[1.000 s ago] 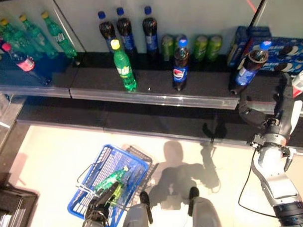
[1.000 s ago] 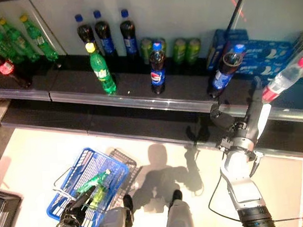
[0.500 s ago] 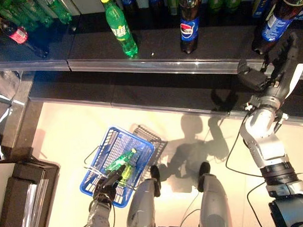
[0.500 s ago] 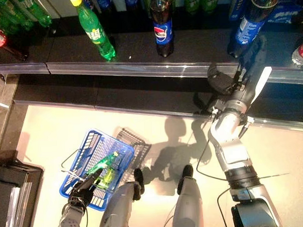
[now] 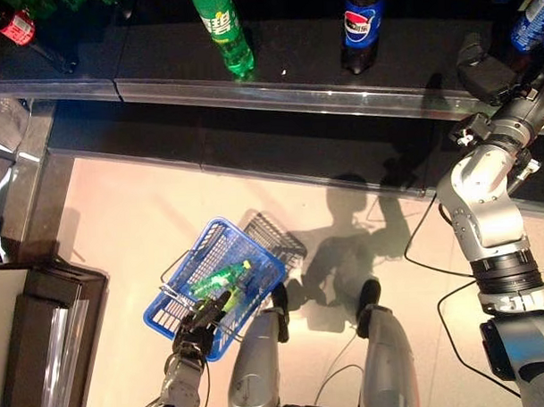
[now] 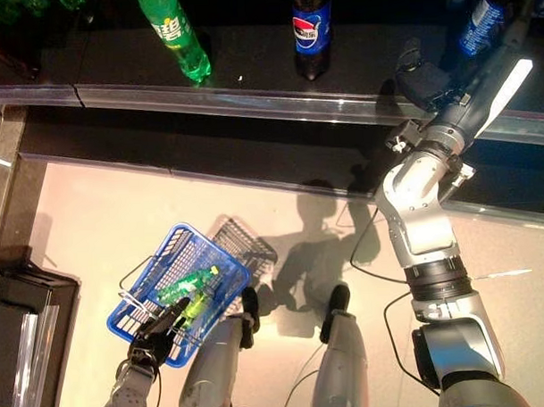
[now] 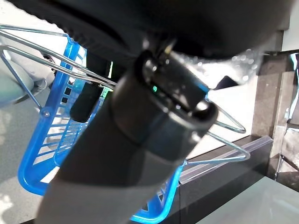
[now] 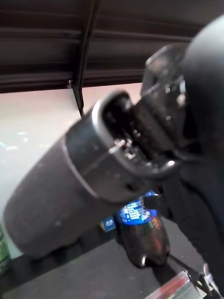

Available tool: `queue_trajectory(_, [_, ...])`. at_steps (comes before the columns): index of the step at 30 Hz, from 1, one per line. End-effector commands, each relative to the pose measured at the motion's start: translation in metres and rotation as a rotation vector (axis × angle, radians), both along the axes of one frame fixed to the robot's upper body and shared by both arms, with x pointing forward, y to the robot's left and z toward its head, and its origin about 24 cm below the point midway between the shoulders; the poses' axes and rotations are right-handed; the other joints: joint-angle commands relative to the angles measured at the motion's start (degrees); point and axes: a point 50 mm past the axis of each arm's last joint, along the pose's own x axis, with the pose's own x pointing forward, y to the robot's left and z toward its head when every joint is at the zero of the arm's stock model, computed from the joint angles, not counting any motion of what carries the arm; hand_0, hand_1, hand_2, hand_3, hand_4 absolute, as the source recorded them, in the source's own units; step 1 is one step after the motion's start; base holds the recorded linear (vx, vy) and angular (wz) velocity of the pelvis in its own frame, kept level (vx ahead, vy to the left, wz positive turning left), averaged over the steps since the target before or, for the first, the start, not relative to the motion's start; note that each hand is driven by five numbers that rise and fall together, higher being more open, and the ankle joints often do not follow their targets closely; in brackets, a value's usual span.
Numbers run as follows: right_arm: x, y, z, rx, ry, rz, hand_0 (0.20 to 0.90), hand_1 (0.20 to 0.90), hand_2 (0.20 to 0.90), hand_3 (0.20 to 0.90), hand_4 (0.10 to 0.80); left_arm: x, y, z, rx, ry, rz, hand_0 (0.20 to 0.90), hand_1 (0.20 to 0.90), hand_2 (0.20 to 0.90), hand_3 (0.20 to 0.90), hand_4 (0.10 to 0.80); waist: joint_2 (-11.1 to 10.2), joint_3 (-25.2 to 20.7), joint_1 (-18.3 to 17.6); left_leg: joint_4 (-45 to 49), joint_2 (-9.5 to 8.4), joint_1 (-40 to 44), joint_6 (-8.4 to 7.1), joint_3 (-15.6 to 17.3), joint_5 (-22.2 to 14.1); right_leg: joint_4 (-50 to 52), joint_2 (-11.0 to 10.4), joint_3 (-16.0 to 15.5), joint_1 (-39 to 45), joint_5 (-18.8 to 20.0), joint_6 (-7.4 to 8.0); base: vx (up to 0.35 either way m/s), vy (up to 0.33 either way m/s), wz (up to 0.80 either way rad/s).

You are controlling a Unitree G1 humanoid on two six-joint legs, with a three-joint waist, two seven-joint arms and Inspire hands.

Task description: Pick up the drink and place into the basket.

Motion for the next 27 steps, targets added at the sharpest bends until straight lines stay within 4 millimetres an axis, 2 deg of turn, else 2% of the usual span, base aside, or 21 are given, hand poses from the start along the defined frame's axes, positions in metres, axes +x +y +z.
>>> queue_trajectory(1, [-0.028, -0.004, 0.084, -0.071, -0.320, -0.031, 0.900, 0.900, 0.900, 0.900, 0.800, -0.003, -0.006, 0.014, -0.003, -0.156, -0.091, 0.300, 0.300, 0.300, 0.200, 0.100, 0.10, -0.21, -0.84, 1.61, -0.36, -3.46, 0.19, -4.01, 11.39, -3.54, -0.06, -0.47, 4.12, 1.54, -1.97, 0.035, -0.015, -0.01])
queue_trajectory(10, [-0.027, -0.008, 0.102, -0.005, -0.343, -0.076, 0.900, 0.900, 0.900, 0.900, 0.800, 0.003, -0.009, 0.019, -0.009, -0.172, -0.119, 0.300, 0.300, 0.300, 0.200, 0.100, 0.73, -0.21, -0.48, 1.56, -0.78, -4.80, 0.57, -3.54, 11.00, -3.10, -0.59, -0.19, 1.88, 1.73, -2.07, 0.005, 0.001, -0.05])
queue_trajectory(19, [-0.031, -0.023, 0.106, 0.019, -0.337, -0.181, 0.900, 0.900, 0.900, 0.900, 0.800, 0.002, -0.007, 0.020, -0.009, -0.170, -0.125, 0.300, 0.300, 0.300, 0.200, 0.100, 1.18, -0.21, -0.79, 1.10, -1.28, -4.66, 1.11, -2.62, 9.41, -2.60, -1.05, 0.62, 0.44, 1.54, -1.90, 0.000, 0.001, -0.01])
queue_trajectory(27, [-0.034, -0.024, 0.112, -0.013, -0.328, -0.181, 0.900, 0.900, 0.900, 0.900, 0.800, 0.004, -0.007, 0.023, -0.024, -0.188, -0.128, 0.300, 0.300, 0.300, 0.200, 0.100, 1.67, -0.21, -1.40, 1.13, -1.47, -4.63, 1.27, -2.13, 9.20, -2.06, -1.06, 1.53, -0.62, 1.45, -2.01, 0.010, -0.001, -0.07])
